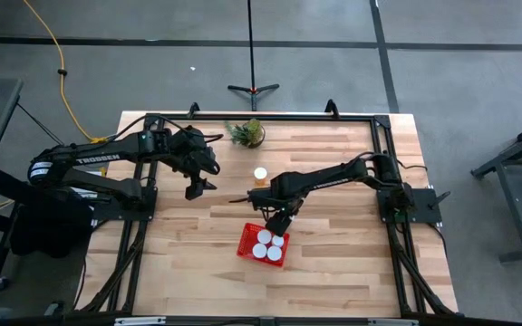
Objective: Pick and place pill bottles into a basket
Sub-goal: Put the white pill bottle into the basket
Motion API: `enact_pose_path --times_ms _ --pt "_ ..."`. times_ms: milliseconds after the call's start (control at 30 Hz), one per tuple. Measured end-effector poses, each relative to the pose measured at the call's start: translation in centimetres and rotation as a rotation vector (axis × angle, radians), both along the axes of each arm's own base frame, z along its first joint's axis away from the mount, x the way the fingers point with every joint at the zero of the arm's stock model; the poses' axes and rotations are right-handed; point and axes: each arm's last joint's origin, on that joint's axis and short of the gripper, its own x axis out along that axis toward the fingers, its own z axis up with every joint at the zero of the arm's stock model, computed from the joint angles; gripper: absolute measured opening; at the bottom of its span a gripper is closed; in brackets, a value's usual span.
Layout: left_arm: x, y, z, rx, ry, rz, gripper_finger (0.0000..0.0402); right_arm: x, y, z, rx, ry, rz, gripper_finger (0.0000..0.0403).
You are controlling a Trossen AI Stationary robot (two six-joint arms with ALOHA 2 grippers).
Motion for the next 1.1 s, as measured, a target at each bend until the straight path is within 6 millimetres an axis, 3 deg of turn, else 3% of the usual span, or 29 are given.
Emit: enact_pose_path --times_ms 133,300,500,800,1100 --pt "0.0 0.0 0.0 0.000 0.000 0.001 0.0287 0.0 0.0 0.0 -0.009 -0.001 0.008 0.0180" --pt "0.0 0.0 0.0 0.000 0.000 0.001 0.0287 0.0 0.0 0.3 -0.009 0.004 0.025 0.0160" --pt "0.0 0.0 0.0 0.000 0.000 0.001 0.0287 0.4 -0.1 2.0 -0.025 -0.008 0.046 0.0171" --pt "0.0 0.0 0.0 0.000 -0.001 0.001 0.0287 1.4 -0.1 7.0 -0.047 -0.106 0.069 0.0163" --pt "0.0 0.0 0.1 0.002 -0.008 0.001 0.0287 2.3 1.9 12.0 -0.032 -0.297 0.103 0.0173"
